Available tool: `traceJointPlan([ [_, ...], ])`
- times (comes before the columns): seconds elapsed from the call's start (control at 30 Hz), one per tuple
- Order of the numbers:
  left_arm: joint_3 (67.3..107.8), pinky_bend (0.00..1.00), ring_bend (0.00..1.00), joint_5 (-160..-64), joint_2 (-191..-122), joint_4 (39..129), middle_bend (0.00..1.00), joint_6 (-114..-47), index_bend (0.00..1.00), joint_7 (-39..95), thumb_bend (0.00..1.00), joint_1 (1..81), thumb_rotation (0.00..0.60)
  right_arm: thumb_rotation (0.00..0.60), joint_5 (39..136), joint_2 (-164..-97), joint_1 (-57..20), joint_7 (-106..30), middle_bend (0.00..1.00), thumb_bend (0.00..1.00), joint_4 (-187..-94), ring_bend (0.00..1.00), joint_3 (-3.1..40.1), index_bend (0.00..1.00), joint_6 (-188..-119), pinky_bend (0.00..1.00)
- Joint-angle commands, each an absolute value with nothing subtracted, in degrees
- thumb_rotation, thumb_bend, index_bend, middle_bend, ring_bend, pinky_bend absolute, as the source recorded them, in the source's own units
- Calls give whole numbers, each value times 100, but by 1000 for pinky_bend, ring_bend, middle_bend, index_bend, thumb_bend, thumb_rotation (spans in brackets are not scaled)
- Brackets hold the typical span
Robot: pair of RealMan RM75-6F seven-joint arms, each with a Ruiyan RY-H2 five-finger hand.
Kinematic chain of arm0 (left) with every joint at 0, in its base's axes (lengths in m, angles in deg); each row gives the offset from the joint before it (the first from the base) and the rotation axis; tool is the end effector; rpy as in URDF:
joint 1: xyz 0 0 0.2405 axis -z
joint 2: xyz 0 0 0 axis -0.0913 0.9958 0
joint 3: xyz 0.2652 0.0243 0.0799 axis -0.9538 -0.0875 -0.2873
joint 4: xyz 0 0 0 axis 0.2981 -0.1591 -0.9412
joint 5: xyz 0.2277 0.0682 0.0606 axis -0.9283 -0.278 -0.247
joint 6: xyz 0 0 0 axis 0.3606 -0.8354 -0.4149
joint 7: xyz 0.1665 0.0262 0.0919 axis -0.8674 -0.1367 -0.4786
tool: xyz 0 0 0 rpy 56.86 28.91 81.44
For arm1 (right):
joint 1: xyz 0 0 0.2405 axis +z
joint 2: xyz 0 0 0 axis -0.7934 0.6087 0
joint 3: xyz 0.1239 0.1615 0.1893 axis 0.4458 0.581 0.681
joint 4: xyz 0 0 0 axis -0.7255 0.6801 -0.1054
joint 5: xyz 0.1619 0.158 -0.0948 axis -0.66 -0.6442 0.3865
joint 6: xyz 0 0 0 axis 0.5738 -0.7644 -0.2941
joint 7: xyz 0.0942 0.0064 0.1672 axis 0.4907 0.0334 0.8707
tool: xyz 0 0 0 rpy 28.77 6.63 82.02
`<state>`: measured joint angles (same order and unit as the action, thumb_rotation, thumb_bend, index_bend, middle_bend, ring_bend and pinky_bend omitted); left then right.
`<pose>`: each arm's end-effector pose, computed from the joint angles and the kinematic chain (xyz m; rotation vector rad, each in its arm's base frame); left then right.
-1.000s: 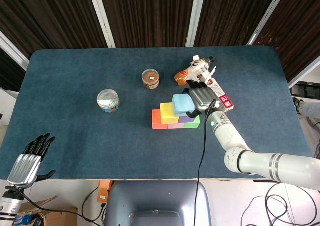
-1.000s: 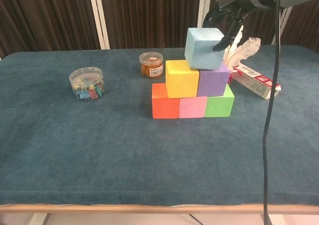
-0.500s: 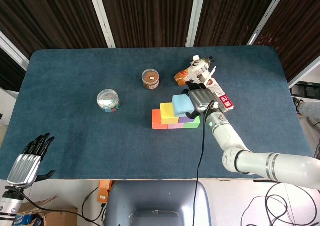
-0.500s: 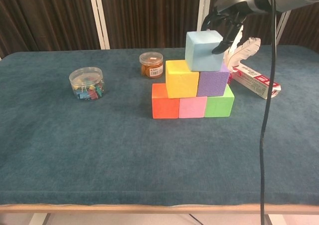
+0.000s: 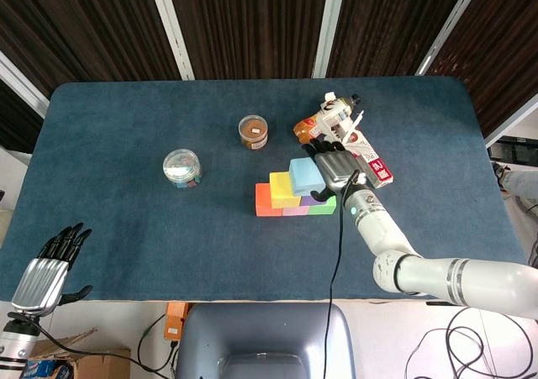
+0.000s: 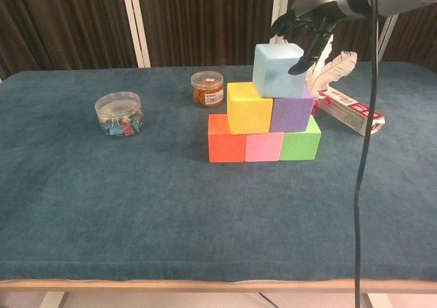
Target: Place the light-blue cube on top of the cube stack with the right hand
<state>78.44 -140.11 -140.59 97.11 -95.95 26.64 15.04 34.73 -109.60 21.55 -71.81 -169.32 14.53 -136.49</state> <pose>-0.3488 0.2478 0.0977 -1.5913 -0.8599 -0.8264 -0.0654 -0.4713 0.0425 1.8018 -1.1158 0.6315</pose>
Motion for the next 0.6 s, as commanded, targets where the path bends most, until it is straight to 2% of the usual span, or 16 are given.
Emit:
traceJointPlan([
  [0.03, 7846, 163, 0, -14011, -14053, 9714, 0, -9601, 0, 2674, 29, 1502, 600, 600, 3756, -10830, 2034, -7054, 0, 250, -17164, 0, 1519, 0, -13815, 0],
  [0.13, 7845, 163, 0, -14038, -14032, 9720, 0, -9659, 0, 2711, 28, 1481, 600, 600, 4373, -10565, 1718, -6844, 0, 248, -17606, 0, 1549, 0, -14133, 0],
  [0.23, 7839, 163, 0, -14088, -14015, 9723, 0, -9735, 0, 2751, 29, 1458, 600, 600, 5349, -10264, 1153, -6683, 0, 248, -18175, 0, 1385, 0, -14814, 0],
  [0.33, 7826, 163, 0, -14159, -14002, 9729, 0, -9828, 0, 2787, 28, 1429, 600, 600, 6669, -10021, 277, -6595, 0, 247, -18724, 0, 897, 0, -15801, 0],
  [0.4, 7817, 163, 0, -14211, -13995, 9728, 0, -9902, 0, 2808, 29, 1403, 600, 600, 7745, -9986, -522, -6509, 0, 248, -18878, 0, 374, 0, -16596, 0],
  [0.53, 7821, 163, 0, -14292, -13998, 9700, 0, -10055, 0, 2875, 29, 1357, 600, 600, 9607, -10446, -2221, -6054, 0, 247, -18046, 0, -647, 0, -18048, 0],
  [0.6, 7829, 163, 0, -14341, -14015, 9668, 0, -10131, 0, 2904, 29, 1344, 600, 600, 9997, -10739, -2830, -5651, 0, 247, -17470, 0, -851, 0, -18486, 0],
])
